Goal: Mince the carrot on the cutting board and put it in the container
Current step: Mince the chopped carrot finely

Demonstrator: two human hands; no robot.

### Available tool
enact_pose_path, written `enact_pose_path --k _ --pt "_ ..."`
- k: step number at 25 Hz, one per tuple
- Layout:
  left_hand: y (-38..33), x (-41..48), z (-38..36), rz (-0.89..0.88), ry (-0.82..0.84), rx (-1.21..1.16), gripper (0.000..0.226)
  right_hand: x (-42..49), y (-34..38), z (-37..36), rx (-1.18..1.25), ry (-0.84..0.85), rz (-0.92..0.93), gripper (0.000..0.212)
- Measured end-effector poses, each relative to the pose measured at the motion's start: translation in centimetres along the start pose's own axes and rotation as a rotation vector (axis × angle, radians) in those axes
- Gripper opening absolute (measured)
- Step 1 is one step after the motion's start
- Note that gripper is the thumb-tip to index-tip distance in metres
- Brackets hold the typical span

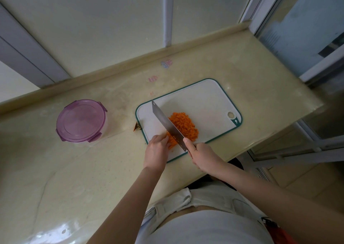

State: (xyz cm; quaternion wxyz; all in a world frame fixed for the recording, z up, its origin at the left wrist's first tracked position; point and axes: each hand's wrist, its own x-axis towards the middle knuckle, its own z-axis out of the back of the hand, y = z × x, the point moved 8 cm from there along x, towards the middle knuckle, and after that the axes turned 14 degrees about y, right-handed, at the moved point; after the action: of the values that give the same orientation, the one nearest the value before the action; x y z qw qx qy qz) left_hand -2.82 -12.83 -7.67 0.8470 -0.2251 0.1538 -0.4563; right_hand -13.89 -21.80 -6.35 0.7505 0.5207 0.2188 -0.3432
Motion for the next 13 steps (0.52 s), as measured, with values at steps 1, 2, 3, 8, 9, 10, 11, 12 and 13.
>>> enact_pose_path --k 1,2,3,8,9,10,11,12,13 --pt "-0.2 0.0 0.1 -0.017 -0.006 0.008 0.019 0.1 -0.2 -0.2 -0.015 -0.004 -0.008 0.06" --pt "-0.3 0.0 0.1 -0.027 -0.008 0.011 0.019 0.2 -0.4 -0.4 -0.039 -0.009 -0.018 0.061" --pt "-0.2 0.1 -0.1 -0.026 0.0 0.008 0.02 0.4 -0.6 -0.7 -0.067 -0.016 -0.029 0.062" --pt "0.5 0.4 -1.0 0.0 0.064 0.024 0.026 1.1 -0.7 -1.2 -0.091 -0.027 -0.057 0.058" --pt "0.5 0.4 -1.1 0.005 0.072 0.026 0.027 1.3 -0.6 -1.3 -0.078 -0.021 -0.046 0.056" --pt "0.5 0.4 -1.1 0.006 0.075 0.024 0.028 1.5 -0.4 -1.3 -0.077 -0.02 -0.032 0.056" --pt "0.5 0.3 -1.1 0.005 0.08 0.022 0.028 1.6 -0.2 -1.3 -0.088 -0.029 -0.02 0.057" --pt "0.4 0.3 -1.1 0.004 0.086 0.028 0.028 1.7 -0.1 -1.3 -0.102 -0.042 -0.015 0.058" --pt "0.3 0.3 -1.0 0.007 0.089 0.039 0.029 1.8 -0.1 -1.3 -0.114 -0.054 -0.009 0.059"
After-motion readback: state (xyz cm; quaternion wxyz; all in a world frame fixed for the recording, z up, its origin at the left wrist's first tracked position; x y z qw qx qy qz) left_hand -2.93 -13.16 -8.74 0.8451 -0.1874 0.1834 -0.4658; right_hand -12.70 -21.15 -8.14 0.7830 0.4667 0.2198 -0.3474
